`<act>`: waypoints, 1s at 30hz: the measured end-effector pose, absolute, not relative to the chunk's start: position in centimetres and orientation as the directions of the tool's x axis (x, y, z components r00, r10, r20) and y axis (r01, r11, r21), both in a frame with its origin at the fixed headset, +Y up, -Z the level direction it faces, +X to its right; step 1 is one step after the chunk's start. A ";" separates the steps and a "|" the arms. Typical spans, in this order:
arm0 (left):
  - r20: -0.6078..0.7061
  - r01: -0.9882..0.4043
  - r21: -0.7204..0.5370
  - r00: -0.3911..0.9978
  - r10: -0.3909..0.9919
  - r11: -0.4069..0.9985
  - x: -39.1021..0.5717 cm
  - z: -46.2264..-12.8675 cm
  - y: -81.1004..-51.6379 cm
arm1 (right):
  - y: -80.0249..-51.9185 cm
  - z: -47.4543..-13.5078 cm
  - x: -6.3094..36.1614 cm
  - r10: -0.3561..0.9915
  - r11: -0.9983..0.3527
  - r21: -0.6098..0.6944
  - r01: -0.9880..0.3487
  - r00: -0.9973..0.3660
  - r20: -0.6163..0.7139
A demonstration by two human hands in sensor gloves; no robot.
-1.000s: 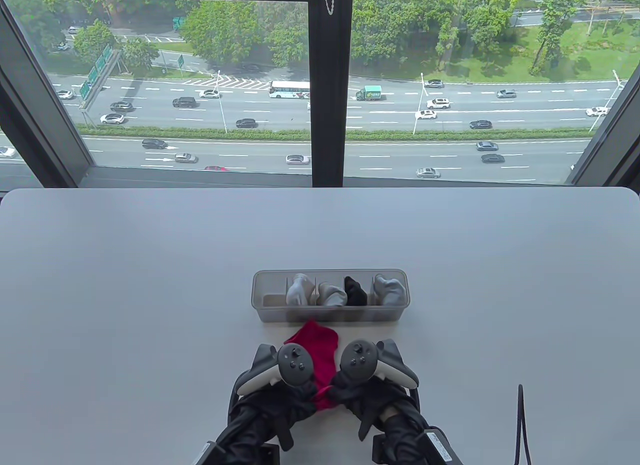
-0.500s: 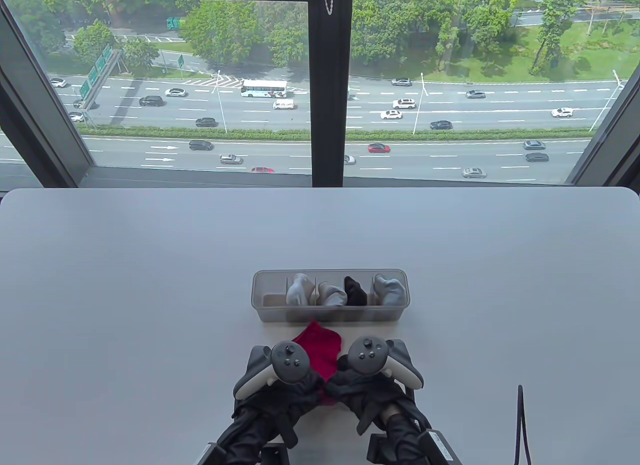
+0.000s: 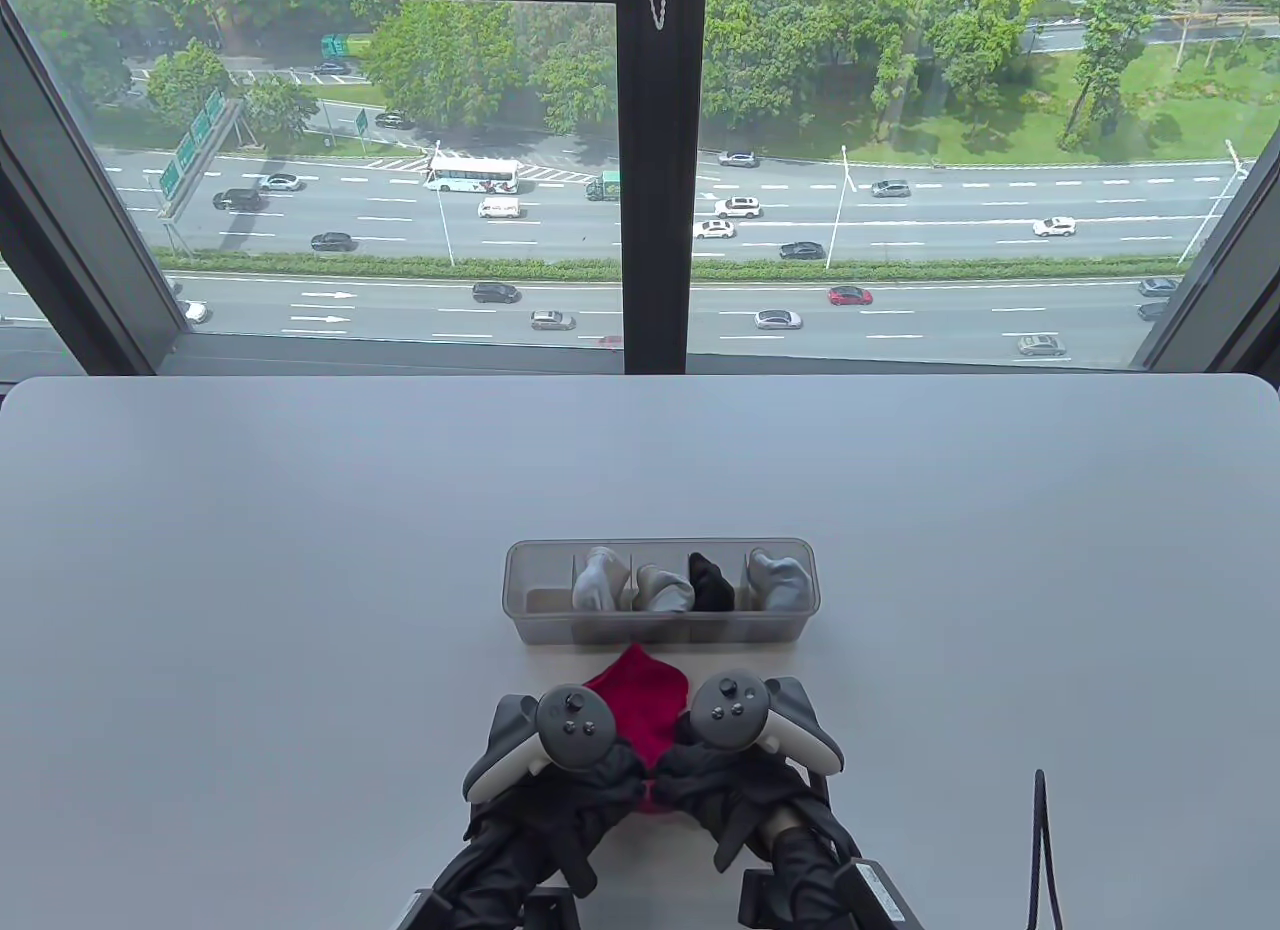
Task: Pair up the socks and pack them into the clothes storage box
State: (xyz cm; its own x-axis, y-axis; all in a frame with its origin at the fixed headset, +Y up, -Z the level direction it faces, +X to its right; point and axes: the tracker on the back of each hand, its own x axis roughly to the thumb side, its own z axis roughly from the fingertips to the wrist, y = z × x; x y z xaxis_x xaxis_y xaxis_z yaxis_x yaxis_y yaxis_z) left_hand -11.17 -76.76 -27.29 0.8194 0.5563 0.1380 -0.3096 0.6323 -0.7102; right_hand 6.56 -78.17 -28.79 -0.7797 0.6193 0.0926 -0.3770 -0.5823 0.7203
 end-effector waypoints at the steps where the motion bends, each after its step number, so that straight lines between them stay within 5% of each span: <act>1: 0.134 -0.284 -0.721 0.838 0.529 0.632 -11.1 -27.2 -76.9 | -78.2 -28.8 6.6 0.632 -0.573 0.717 -0.398 -0.772 0.076; 6: 0.147 -0.285 -0.659 0.858 0.492 0.695 -10.9 -27.5 -76.7 | -77.8 -28.8 7.1 0.617 -0.648 0.630 -0.428 -0.780 0.105; 10: 0.124 -0.313 -0.683 0.840 0.528 0.660 -11.4 -27.5 -76.9 | -78.0 -28.7 7.4 0.690 -0.526 0.734 -0.430 -0.720 0.073; 13: 0.108 -0.322 -0.727 0.819 0.563 0.607 -11.6 -27.4 -77.2 | -77.8 -28.8 7.2 0.624 -0.616 0.687 -0.385 -0.771 0.127; 18: 0.104 -0.287 -0.744 0.843 0.528 0.604 -11.2 -27.2 -77.4 | -78.1 -28.8 6.9 0.683 -0.543 0.714 -0.441 -0.727 0.070; 23: 0.162 -0.268 -0.606 0.880 0.446 0.749 -10.2 -27.4 -76.7 | -78.1 -28.8 6.9 0.689 -0.540 0.706 -0.459 -0.722 0.057; 30: 0.143 -0.269 -0.694 0.857 0.495 0.668 -10.6 -27.3 -77.5 | -78.2 -28.9 6.9 0.712 -0.533 0.686 -0.494 -0.701 0.048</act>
State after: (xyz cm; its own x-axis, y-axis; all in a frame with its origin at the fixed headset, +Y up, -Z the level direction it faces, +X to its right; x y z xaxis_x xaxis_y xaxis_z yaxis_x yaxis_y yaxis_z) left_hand -10.58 -77.48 -27.31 0.8572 0.4945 0.1435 -0.2690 0.6677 -0.6941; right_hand 6.87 -78.17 -28.88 -0.7010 0.7115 0.0481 -0.4944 -0.5335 0.6863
